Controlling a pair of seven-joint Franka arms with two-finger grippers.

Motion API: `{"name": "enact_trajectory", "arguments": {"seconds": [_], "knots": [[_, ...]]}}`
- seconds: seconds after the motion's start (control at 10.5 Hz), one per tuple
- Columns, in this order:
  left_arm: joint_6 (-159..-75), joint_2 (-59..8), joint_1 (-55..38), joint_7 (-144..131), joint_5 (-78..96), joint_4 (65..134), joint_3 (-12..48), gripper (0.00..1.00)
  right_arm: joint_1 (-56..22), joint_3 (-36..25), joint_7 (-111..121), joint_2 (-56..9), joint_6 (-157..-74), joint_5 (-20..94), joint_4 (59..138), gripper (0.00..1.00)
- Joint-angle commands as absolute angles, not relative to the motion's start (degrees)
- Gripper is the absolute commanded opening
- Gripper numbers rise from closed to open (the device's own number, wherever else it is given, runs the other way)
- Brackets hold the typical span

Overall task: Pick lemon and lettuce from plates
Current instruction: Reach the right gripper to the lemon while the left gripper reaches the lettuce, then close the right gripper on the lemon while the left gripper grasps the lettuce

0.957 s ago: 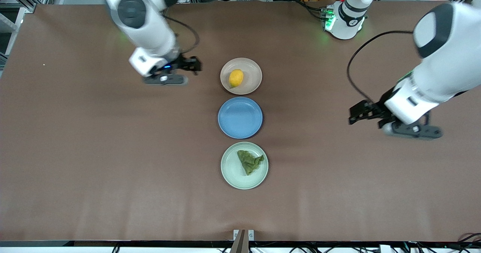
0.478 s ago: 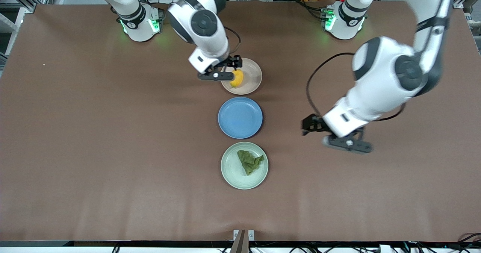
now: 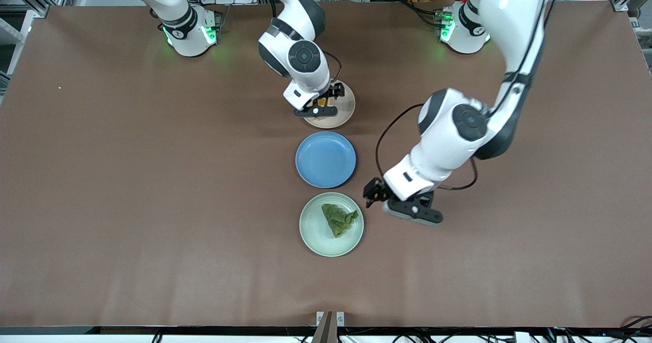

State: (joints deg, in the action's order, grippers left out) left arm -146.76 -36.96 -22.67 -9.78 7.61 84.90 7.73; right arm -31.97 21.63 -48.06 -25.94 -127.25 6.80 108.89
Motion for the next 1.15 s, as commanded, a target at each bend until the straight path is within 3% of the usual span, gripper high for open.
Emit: {"name": "enact_trajectory", "arguments": {"seconds": [0.0,0.19,0.96,1.05], "knots": [[-155.3,-42.8,-25.4,-9.9,6.2,82.0,7.3,1.0,-32.2,22.2,-50.6,-26.4,-132.2,6.5,112.5,1.0],[-162.0,-46.8,-26.3,-9.8,6.2,81.4,7.3,1.0,-32.3,22.2,-56.2,-28.0,-133.0,6.6,112.3,1.0],[-166.9,-57.2,-29.4,-9.4,6.3,74.9,7.2,1.0,-32.9,22.4,-57.6,-31.9,-136.0,6.9,112.2,1.0],[-166.9,-57.7,-29.5,-9.4,6.3,74.9,7.2,1.0,-32.9,22.4,-57.9,-32.1,-136.0,6.9,112.1,0.76]]}}
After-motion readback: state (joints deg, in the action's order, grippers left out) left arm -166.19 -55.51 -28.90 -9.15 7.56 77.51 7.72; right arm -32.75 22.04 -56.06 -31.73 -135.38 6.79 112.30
